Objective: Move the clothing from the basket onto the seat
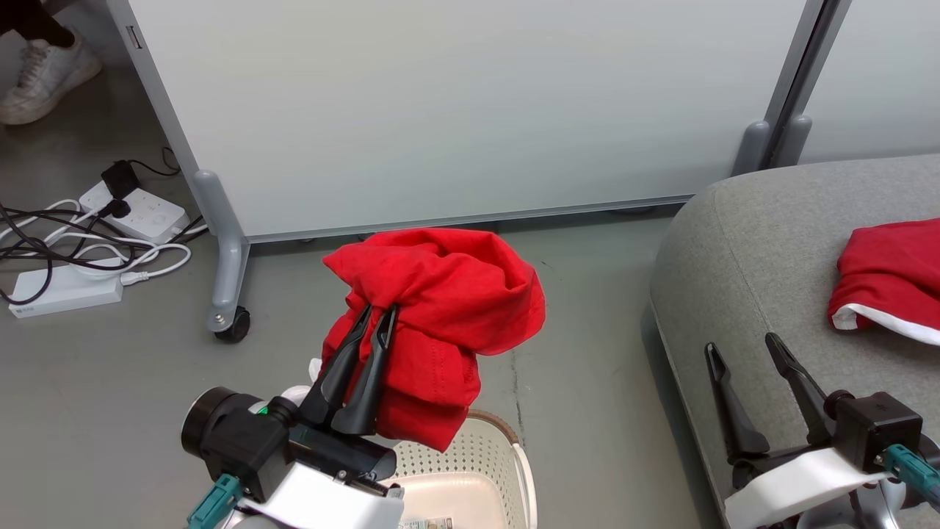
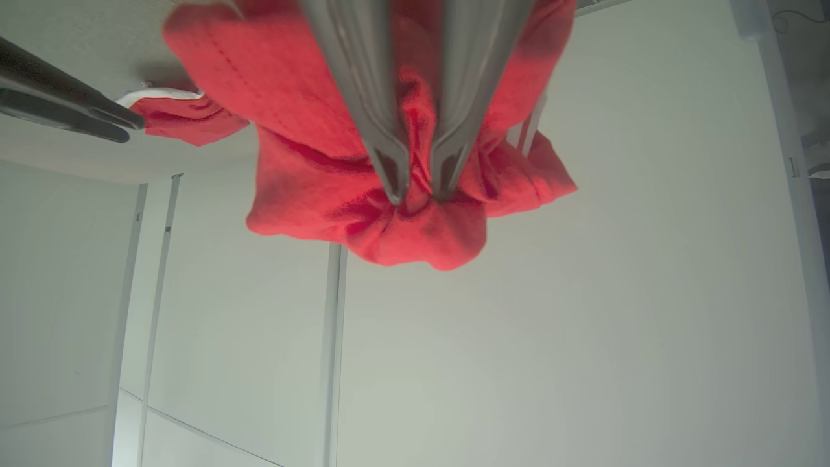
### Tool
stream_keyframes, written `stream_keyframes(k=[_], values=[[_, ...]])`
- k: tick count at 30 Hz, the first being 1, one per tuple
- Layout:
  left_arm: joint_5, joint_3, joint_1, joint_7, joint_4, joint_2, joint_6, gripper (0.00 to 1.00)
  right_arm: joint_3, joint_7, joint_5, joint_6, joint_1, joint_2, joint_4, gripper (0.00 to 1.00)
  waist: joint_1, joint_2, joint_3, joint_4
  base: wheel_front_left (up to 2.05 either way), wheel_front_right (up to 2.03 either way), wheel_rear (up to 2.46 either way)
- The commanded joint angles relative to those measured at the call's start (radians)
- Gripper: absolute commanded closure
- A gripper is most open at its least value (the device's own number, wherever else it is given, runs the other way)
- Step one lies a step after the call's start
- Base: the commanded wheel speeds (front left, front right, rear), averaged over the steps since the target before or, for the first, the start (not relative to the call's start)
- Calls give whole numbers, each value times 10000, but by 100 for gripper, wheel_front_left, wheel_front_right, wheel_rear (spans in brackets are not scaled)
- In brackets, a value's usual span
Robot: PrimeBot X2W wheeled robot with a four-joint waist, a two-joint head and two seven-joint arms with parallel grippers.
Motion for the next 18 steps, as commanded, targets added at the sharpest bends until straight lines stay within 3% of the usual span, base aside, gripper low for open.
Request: stream_keyframes(k=[1, 18], values=[[-57, 20, 58, -19, -45, 24, 60, 100, -28, 12, -32, 2, 32, -22, -27, 0, 0, -1, 4, 6, 0, 0, 0], [-74, -36, -120, -55, -112, 156, 85, 100, 127, -60, 99, 2, -108, -18, -138, 0, 0, -1, 130, 20, 0, 0, 0]])
